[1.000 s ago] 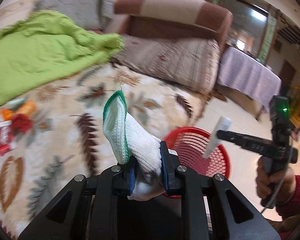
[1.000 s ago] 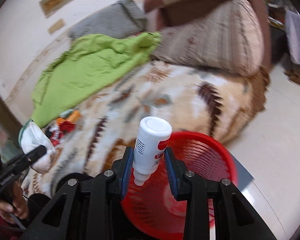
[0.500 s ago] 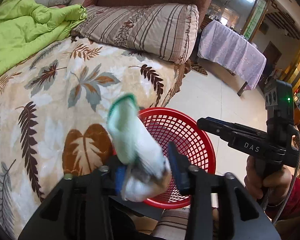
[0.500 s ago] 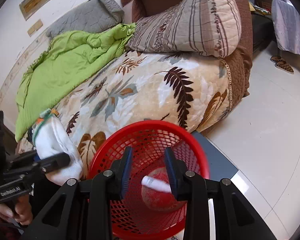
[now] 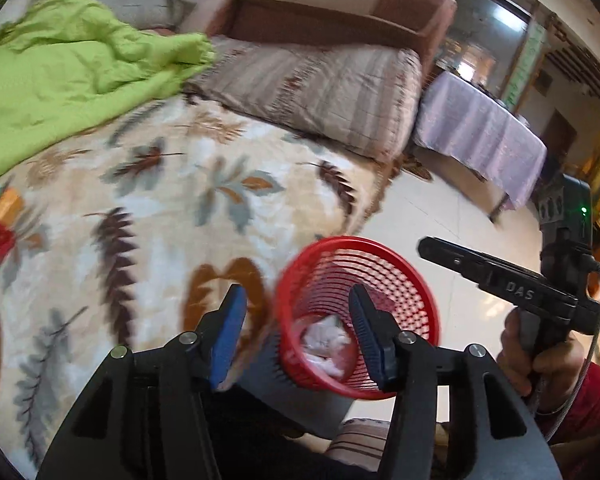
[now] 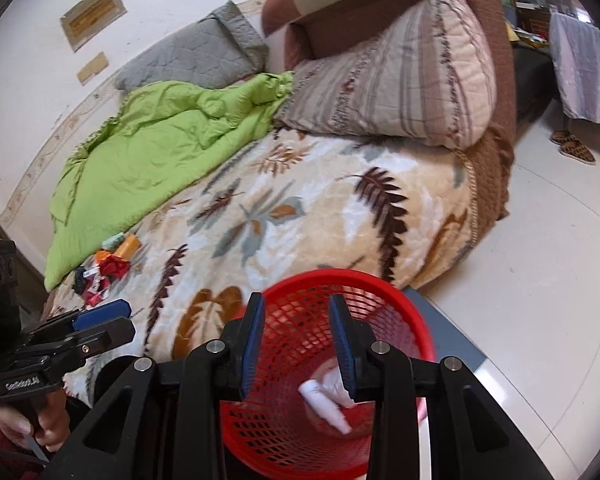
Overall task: Collect trash
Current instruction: 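Move both grippers back over the trash pile on the bed, then grasp the red cigarette pack with the left gripper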
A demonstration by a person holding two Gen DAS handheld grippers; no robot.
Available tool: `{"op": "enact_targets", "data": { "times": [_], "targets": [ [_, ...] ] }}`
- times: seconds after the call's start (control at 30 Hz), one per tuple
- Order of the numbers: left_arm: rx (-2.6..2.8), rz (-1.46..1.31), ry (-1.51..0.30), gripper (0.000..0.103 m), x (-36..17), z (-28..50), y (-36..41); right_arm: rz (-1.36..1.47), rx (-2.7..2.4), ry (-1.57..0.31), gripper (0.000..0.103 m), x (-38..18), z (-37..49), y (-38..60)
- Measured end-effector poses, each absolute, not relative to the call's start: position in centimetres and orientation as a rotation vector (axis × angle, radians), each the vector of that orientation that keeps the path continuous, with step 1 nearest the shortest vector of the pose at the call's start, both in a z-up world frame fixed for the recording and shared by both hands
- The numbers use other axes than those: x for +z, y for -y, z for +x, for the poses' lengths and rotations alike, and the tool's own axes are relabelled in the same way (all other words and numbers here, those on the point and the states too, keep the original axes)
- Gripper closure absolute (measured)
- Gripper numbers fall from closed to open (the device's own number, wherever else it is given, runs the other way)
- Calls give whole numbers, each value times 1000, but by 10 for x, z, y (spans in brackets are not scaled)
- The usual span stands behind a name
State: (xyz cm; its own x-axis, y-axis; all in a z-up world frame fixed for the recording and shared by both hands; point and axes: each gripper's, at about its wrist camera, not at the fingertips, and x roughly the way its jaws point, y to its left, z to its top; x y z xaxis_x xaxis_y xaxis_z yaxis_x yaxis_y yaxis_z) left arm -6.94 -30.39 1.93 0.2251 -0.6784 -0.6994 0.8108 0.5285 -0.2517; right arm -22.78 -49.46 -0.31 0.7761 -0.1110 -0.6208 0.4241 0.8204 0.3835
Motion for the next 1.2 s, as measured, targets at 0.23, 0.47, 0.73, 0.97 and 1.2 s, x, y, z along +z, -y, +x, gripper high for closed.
{"op": "enact_targets", "data": {
  "times": [0.23,0.47,0.73,0.97,1.2],
  "targets": [
    [-834,131,-820,48,29,-44,224,486,-168,-627,68,7,-190,453],
    [-619,6,-832,44,15,0,127,399,-20,-655,62,21,-130,396],
    [-410,-147,-858,44,-2,73,38,287,161,-720,60,23,-35,319],
    [-243,-315,-887,44,-17,172,-18,294,259,-752,60,-5,28,255],
    [-247,-406,-973,44,-60,263,-19,366,251,-760,60,-30,41,256]
  ]
}}
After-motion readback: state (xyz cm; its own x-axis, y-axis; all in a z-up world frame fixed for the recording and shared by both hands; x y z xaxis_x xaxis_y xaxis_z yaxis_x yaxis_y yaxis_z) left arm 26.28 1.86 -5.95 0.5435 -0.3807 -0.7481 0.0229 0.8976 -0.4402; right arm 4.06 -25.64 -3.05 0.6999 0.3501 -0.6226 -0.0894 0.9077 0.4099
